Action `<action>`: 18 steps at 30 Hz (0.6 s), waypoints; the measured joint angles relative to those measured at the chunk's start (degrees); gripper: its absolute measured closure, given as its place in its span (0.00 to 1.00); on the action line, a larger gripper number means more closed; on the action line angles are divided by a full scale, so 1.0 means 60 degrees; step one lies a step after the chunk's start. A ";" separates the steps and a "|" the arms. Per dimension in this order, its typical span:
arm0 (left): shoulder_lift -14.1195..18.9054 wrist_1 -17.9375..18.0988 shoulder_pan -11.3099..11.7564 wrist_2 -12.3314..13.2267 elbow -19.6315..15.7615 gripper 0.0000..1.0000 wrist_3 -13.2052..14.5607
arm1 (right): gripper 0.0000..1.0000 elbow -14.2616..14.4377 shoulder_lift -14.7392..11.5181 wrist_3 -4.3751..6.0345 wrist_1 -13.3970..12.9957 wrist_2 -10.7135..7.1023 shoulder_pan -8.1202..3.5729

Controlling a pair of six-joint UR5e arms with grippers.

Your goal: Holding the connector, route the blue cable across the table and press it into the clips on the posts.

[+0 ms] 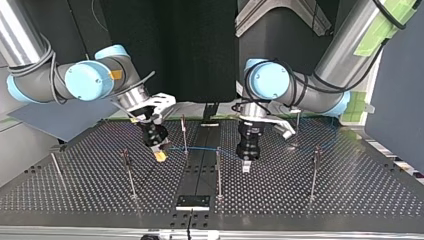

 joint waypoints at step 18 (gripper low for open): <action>-0.1125 -0.0128 0.0210 0.0193 0.1220 1.00 -0.0119 | 1.00 -0.0415 0.0370 -0.0007 -0.0393 -0.0163 -0.0325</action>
